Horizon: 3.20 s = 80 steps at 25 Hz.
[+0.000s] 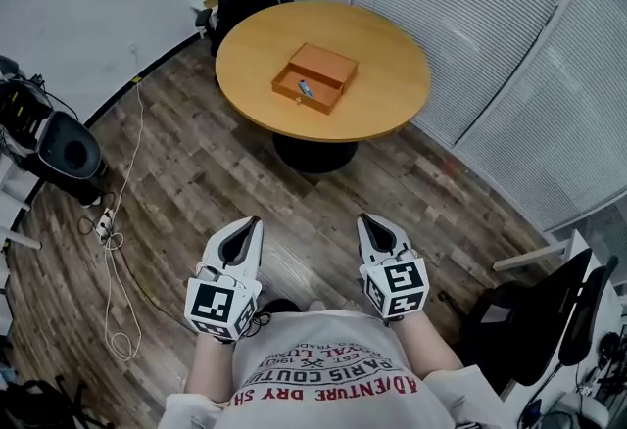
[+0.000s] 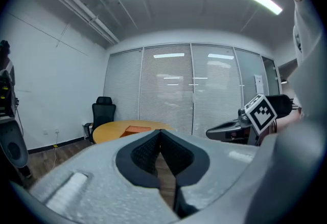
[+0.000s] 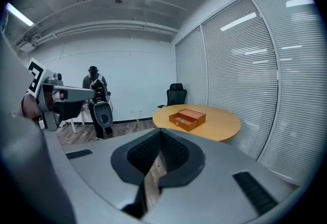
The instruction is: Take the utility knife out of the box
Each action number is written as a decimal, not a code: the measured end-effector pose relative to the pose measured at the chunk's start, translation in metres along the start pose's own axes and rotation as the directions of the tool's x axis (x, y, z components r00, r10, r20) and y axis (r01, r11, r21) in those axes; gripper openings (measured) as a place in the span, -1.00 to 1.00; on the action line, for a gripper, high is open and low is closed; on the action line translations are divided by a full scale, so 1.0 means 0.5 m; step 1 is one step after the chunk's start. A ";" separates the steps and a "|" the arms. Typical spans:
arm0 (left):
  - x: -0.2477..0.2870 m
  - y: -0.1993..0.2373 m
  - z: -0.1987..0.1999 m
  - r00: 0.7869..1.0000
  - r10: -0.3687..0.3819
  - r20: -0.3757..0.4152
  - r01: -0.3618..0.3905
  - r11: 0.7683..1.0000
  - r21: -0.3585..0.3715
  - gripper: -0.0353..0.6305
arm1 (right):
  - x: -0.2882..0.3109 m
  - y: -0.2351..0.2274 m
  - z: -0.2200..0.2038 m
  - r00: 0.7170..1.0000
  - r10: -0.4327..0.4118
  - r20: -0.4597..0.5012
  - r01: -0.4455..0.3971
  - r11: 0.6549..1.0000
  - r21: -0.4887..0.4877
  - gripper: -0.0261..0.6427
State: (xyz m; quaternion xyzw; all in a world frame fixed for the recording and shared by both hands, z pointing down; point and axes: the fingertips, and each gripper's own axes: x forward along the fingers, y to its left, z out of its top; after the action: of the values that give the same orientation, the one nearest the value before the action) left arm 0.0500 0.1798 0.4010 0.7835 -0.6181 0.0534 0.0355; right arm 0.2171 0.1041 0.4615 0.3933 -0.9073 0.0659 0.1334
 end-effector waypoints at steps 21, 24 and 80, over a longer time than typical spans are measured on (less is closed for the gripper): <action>0.406 0.389 0.031 0.981 -0.188 -0.053 0.187 0.982 -0.016 -0.91 | 0.445 -0.091 0.120 0.981 -0.176 -0.083 0.184 0.979 0.091 -0.90; 0.457 0.482 0.048 0.977 -0.207 -0.052 0.207 0.978 -0.006 -0.91 | 0.529 -0.086 0.155 0.974 -0.207 -0.088 0.215 0.972 0.094 -0.90; 1.086 0.816 -0.065 0.912 -0.304 -0.274 0.292 0.953 -0.086 -0.91 | 1.188 -0.326 -0.170 0.572 -0.017 -0.820 0.038 0.999 0.006 -0.43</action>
State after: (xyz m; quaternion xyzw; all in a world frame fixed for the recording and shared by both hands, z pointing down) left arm -0.2231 -0.4355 0.4981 0.8518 -0.4808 0.1457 0.1483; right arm -0.0367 -0.4017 0.7197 0.3337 -0.7357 0.2486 0.5344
